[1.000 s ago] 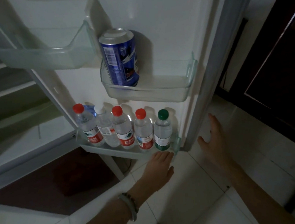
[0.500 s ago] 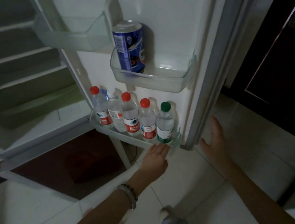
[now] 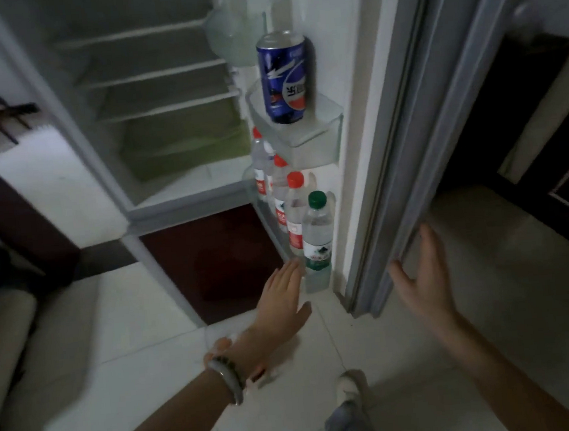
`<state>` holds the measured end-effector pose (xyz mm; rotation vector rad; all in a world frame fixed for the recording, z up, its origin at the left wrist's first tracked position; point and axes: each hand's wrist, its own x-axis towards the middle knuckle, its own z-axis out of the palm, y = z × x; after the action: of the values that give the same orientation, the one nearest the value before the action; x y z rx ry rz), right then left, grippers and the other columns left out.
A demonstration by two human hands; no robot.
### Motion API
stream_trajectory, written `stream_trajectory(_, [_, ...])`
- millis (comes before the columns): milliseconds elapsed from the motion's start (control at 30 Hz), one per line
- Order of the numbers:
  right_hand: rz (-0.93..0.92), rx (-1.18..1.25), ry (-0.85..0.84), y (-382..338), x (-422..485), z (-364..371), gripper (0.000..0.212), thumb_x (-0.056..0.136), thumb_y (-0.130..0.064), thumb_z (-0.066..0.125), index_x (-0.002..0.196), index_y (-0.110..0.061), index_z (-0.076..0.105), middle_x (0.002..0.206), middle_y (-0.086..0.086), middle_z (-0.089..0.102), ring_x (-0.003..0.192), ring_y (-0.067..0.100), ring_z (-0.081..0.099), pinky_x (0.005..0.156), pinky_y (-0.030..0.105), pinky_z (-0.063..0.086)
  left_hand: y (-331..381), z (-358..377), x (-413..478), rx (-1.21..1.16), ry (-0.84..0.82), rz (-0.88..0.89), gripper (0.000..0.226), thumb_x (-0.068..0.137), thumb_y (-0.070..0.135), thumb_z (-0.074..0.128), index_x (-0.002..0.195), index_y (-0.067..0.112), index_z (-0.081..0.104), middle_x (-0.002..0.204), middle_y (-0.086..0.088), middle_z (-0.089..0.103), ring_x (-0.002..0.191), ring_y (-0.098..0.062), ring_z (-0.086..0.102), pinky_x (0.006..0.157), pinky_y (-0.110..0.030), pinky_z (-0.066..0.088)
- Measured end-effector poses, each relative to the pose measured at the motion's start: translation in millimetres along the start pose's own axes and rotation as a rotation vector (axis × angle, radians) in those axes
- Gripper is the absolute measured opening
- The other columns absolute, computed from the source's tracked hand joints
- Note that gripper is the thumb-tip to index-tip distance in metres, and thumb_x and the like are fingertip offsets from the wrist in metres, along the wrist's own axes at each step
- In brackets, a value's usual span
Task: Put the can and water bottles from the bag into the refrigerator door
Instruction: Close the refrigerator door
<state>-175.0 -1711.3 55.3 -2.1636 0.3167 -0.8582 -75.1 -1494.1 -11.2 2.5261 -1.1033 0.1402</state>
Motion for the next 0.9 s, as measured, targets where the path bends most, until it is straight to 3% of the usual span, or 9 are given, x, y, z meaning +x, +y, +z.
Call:
stream_trajectory(133, [-0.053, 0.167, -0.082, -38, -23, 43, 0.056, 0.085, -0.036, 0.05, 0.123, 0.004, 0.039, 0.115, 0.025, 0.048, 0.108, 0.036, 0.048, 0.094, 0.042, 0.04, -8, -48, -34, -0.1, 0.174, -0.072, 0.069, 0.084, 0.039, 0.043, 0.141, 0.002, 0.029, 0.147, -0.015, 0.034, 0.137, -0.027, 0.028, 0.112, -0.044, 0.026])
stream_trajectory(200, [-0.109, 0.216, -0.152, -57, -34, 62, 0.056, 0.086, -0.034, 0.047, 0.125, 0.005, 0.036, 0.118, 0.021, 0.046, 0.113, 0.026, 0.045, 0.098, 0.031, 0.037, -11, -73, -47, -0.156, 0.258, -0.121, 0.07, 0.086, 0.041, 0.046, 0.143, 0.006, 0.025, 0.149, -0.012, 0.03, 0.139, -0.021, 0.024, 0.114, -0.035, 0.02])
stream_trajectory(267, [-0.204, 0.211, -0.223, -75, -42, 80, 0.053, 0.088, -0.035, 0.044, 0.13, -0.005, 0.032, 0.123, 0.008, 0.04, 0.117, 0.002, 0.039, 0.098, 0.012, 0.03, -15, -96, -61, -0.201, 0.319, -0.162, 0.068, 0.089, 0.042, 0.046, 0.145, 0.01, 0.022, 0.151, -0.008, 0.027, 0.14, -0.013, 0.019, 0.114, -0.027, 0.014])
stream_trajectory(367, [-0.335, 0.2, -0.343, -101, -41, 106, 0.053, 0.093, -0.047, 0.035, 0.136, -0.016, 0.029, 0.13, -0.011, 0.033, 0.124, -0.012, 0.026, 0.101, 0.007, 0.022, -28, -119, -79, -0.207, 0.375, -0.205, 0.067, 0.093, 0.043, 0.046, 0.146, 0.017, 0.016, 0.153, 0.001, 0.02, 0.139, -0.003, 0.012, 0.114, -0.026, 0.015])
stream_trajectory(433, [-0.418, 0.183, -0.407, -113, -33, 126, 0.053, 0.095, -0.05, 0.031, 0.138, -0.02, 0.028, 0.134, -0.016, 0.03, 0.129, -0.01, 0.023, 0.104, 0.008, 0.019, -39, -127, -85, -0.207, 0.405, -0.222, 0.066, 0.094, 0.042, 0.046, 0.146, 0.021, 0.012, 0.151, 0.009, 0.014, 0.138, 0.001, 0.009, 0.113, -0.026, 0.015])
stream_trajectory(500, [-0.466, 0.14, -0.442, -124, -20, 150, 0.055, 0.095, -0.05, 0.032, 0.139, -0.019, 0.028, 0.142, -0.004, 0.032, 0.133, 0.0, 0.023, 0.108, 0.012, 0.017, -54, -133, -88, -0.212, 0.444, -0.278, 0.068, 0.094, 0.042, 0.047, 0.146, 0.025, 0.006, 0.15, 0.013, 0.009, 0.138, 0.001, 0.006, 0.113, -0.027, 0.015])
stream_trajectory(567, [-0.509, 0.07, -0.448, -133, -3, 178, 0.058, 0.094, -0.045, 0.039, 0.14, -0.013, 0.027, 0.146, 0.012, 0.03, 0.136, 0.015, 0.024, 0.112, 0.022, 0.019, -76, -140, -89, -0.194, 0.48, -0.345, 0.072, 0.092, 0.043, 0.047, 0.146, 0.024, 0.003, 0.153, 0.006, 0.007, 0.14, -0.006, 0.007, 0.113, -0.032, 0.016])
stream_trajectory(700, [-0.622, -0.071, -0.44, -151, 35, 237, 0.066, 0.086, -0.027, 0.054, 0.143, -0.012, 0.026, 0.151, 0.017, 0.017, 0.138, 0.031, 0.023, 0.11, 0.04, 0.027, -130, -155, -83, -0.11, 0.504, -0.431, 0.079, 0.087, 0.046, 0.044, 0.147, 0.017, 0.002, 0.155, -0.006, 0.007, 0.139, -0.008, 0.005, 0.113, -0.03, 0.01])
stream_trajectory(900, [-0.744, -0.184, -0.491, -187, 86, 330, 0.081, 0.078, -0.017, 0.069, 0.145, -0.008, 0.024, 0.152, 0.021, 0.012, 0.138, 0.034, 0.017, 0.108, 0.045, 0.027, -220, -186, -65, -0.033, 0.528, -0.569, 0.076, 0.088, 0.046, 0.041, 0.147, 0.009, 0.01, 0.152, -0.013, 0.018, 0.14, -0.021, 0.017, 0.113, -0.035, 0.017])
